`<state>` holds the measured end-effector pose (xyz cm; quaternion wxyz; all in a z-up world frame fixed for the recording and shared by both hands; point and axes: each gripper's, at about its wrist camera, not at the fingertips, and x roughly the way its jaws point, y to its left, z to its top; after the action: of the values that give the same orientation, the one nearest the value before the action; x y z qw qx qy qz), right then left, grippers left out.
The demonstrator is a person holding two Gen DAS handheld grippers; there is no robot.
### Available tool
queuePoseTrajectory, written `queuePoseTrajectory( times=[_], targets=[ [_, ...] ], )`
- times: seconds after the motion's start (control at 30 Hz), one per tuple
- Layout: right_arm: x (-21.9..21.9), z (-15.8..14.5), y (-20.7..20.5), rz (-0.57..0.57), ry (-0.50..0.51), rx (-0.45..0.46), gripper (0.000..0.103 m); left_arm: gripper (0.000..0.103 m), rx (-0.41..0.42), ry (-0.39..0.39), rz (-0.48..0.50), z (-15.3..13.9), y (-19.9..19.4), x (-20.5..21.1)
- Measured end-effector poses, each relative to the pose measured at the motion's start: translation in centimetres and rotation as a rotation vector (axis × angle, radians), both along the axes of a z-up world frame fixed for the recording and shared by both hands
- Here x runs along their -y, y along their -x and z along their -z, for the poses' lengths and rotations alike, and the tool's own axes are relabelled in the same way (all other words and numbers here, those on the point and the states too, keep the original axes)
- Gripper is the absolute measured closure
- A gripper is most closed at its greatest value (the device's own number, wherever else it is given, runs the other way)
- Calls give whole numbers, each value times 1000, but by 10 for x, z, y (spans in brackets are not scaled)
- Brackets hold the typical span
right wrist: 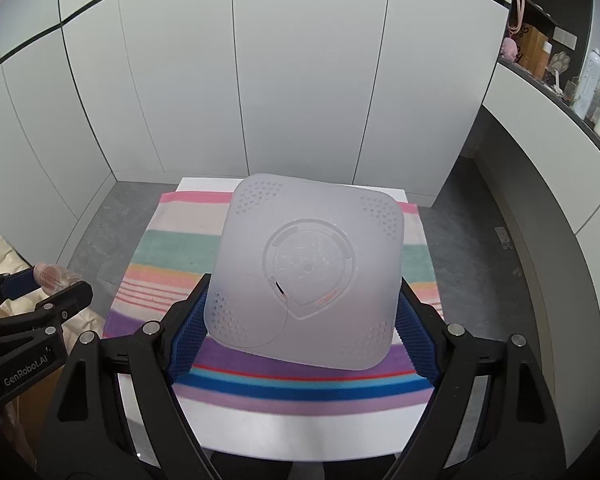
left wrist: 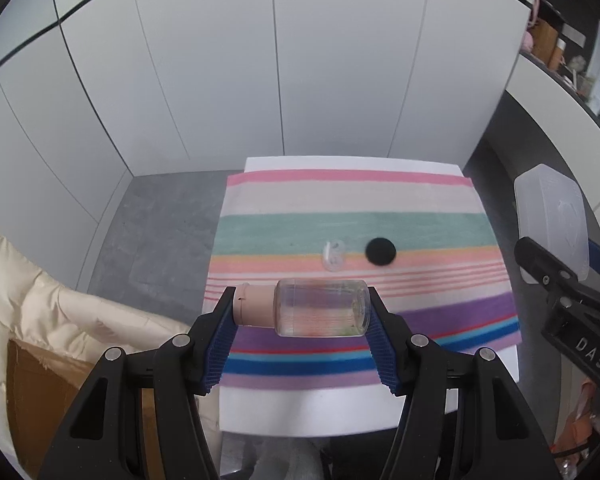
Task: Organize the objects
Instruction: 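Lift the clear box and glass bottle off the cloth with both tools, then carry the clear box and glass bottle over the cardboard box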
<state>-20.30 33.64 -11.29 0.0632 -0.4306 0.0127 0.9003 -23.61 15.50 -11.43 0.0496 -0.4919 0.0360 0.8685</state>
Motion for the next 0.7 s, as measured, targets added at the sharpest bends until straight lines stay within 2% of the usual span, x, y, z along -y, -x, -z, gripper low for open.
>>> queuePoseTrajectory(
  times=[0.3, 0.7],
  targets=[
    [-23, -8, -73, 22, 56, 6, 17, 42, 20, 37, 35, 1, -68, 7],
    [-45, 24, -170, 76, 123, 78, 17, 42, 35, 84, 91, 11, -141, 15]
  ],
)
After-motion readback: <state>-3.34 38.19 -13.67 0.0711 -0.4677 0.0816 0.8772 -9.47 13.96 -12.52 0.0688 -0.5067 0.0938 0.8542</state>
